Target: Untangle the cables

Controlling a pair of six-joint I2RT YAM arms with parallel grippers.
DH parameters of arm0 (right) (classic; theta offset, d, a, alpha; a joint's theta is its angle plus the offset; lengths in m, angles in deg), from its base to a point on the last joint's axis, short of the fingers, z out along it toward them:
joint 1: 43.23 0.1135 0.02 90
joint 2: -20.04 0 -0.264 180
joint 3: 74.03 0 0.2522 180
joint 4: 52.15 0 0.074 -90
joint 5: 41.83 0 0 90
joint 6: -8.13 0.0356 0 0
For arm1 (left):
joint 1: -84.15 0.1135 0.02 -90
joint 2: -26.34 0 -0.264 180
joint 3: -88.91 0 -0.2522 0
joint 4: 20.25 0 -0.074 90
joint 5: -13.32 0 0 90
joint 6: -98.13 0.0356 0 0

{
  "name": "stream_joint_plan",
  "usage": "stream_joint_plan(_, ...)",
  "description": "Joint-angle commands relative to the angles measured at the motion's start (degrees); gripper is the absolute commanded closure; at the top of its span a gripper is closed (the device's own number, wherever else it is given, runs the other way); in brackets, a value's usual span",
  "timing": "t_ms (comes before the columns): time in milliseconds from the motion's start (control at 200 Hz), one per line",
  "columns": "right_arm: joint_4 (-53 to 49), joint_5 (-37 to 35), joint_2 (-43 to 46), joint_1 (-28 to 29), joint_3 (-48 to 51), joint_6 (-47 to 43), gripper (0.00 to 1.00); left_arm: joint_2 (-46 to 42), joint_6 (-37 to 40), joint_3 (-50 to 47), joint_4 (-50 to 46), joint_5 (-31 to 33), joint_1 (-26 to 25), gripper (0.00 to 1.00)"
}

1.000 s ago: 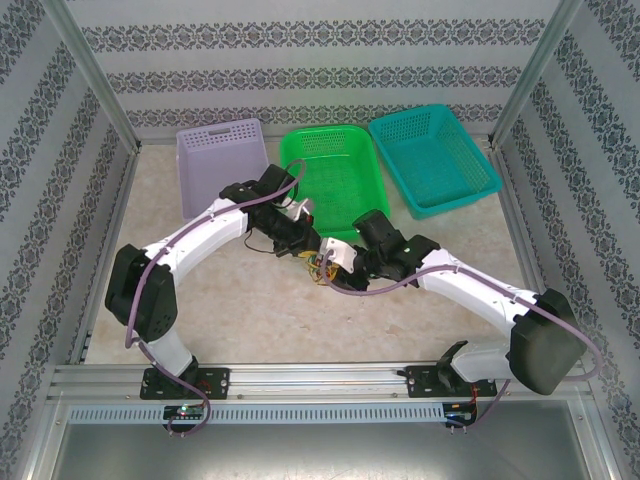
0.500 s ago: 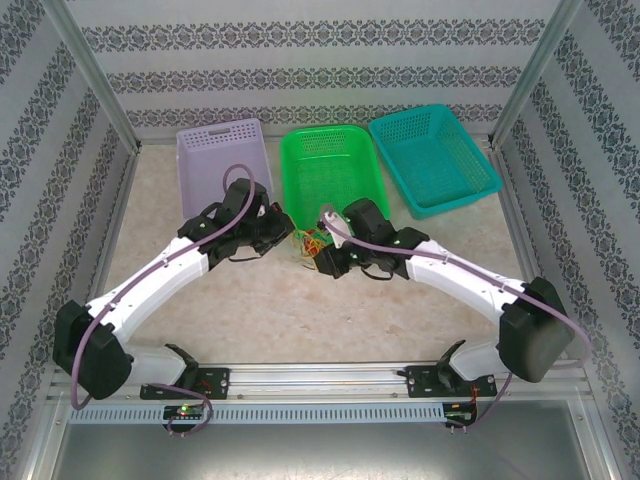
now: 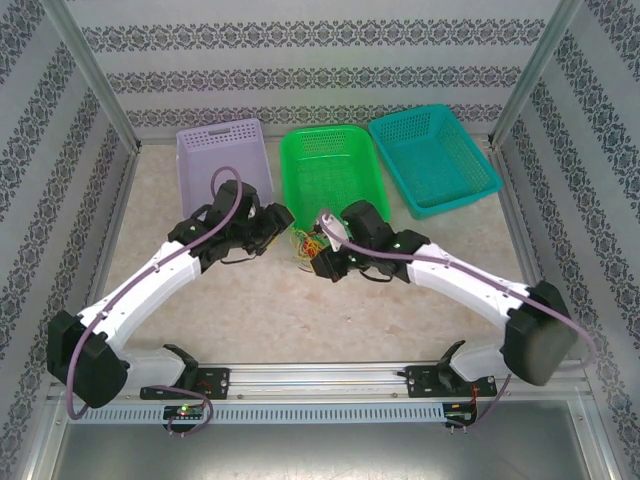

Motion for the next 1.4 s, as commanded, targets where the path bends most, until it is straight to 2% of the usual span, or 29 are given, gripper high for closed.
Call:
stream_joint_plan(0, -1.0, 0.4, 2.7, -1.7, 1.3, -21.7, 1.00, 5.5, 11.4, 6.3, -8.1, -14.7, 2.9, 0.33)
stream_joint_plan(110, -2.7, 1.8, 2.4, -4.0, 0.4, -33.0, 1.00, 10.8, 21.0, 13.5, -16.9, -22.4, 3.5, 0.31)
stream_joint_plan(235, -2.4, 2.9, 0.9, -6.2, -0.6, -41.8, 1.00, 14.2, 25.3, 17.2, -19.9, -29.3, 3.1, 0.29)
stream_joint_plan(355, -3.9, 3.5, -2.0, -6.8, -3.3, -47.2, 1.00, 16.1, 27.3, 18.9, -23.0, -29.8, 2.3, 0.27)
stream_joint_plan(465, -5.3, 4.2, -4.4, -6.1, -5.3, -51.2, 1.00, 16.2, 25.2, 17.4, -19.8, -29.6, 1.9, 0.26)
stream_joint_plan(699, -3.6, 2.3, -6.2, -4.9, -6.5, -51.0, 1.00, 18.7, 24.7, 16.4, -19.0, -27.7, 1.2, 0.29)
stream_joint_plan(914, -1.7, 1.9, -5.9, -4.0, -6.4, -48.9, 1.00, 21.2, 22.1, 16.2, -12.6, -28.1, 0.6, 0.36)
stream_joint_plan(1114, -0.2, 4.2, -4.3, -5.8, -4.6, -44.6, 1.00, 19.4, 20.5, 17.5, -14.1, -24.7, 1.8, 0.30)
stream_joint_plan(1259, 0.8, 9.0, -2.6, -8.4, -1.9, -43.2, 1.00, 17.1, 11.9, 14.8, -9.6, -31.1, 5.7, 0.29)
stream_joint_plan(1394, 0.1, 13.3, -3.2, -9.7, -2.5, -44.1, 1.00, 19.4, 12.8, 18.4, -13.4, -36.6, 5.7, 0.28)
